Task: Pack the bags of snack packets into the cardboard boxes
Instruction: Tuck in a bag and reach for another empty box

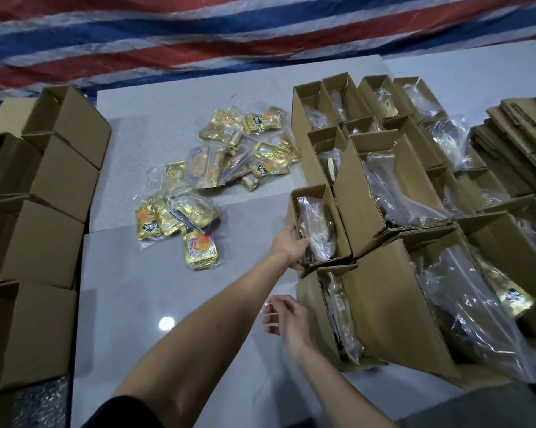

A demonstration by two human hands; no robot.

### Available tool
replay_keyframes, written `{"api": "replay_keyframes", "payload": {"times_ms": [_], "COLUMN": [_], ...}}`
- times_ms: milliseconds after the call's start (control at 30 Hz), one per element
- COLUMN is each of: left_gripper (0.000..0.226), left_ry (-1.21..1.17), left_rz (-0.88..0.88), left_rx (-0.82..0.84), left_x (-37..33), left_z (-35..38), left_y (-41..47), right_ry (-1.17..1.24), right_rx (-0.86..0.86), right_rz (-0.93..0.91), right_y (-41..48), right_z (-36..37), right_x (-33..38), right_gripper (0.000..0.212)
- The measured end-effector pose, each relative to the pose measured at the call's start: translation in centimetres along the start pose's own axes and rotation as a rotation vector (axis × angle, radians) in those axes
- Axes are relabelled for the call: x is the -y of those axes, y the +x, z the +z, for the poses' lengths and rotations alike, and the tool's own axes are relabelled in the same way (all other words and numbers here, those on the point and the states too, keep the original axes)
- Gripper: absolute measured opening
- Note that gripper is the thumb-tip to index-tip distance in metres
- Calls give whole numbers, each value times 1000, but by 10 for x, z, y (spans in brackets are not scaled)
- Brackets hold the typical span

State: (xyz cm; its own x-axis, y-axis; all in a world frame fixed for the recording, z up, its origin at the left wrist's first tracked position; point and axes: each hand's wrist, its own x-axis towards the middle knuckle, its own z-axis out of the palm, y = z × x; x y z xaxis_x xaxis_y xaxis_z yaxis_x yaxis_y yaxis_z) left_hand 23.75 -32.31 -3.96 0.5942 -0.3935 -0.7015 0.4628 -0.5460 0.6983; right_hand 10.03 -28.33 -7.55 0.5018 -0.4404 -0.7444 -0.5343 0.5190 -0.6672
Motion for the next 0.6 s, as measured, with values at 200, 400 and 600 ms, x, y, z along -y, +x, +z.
{"api": "replay_keyframes", "payload": {"times_ms": [200, 400, 600], "left_gripper": [52, 60, 10], "left_ry": [-1, -15, -227], "left_rz": [-7, -20, 99], "left_rx": [11, 31, -151], "left_x": [5, 8, 25], "left_z": [5, -3, -61], "left_y": [-4, -12, -33], "right_ry": [-31, -51, -24], "right_rx": [-14, -2, -4], "right_rz": [-9, -14, -40], "right_y": [-2, -6, -12], "right_z": [-3, -9, 9], "right_x": [3, 5, 29], "right_gripper": [20, 21, 19]}}
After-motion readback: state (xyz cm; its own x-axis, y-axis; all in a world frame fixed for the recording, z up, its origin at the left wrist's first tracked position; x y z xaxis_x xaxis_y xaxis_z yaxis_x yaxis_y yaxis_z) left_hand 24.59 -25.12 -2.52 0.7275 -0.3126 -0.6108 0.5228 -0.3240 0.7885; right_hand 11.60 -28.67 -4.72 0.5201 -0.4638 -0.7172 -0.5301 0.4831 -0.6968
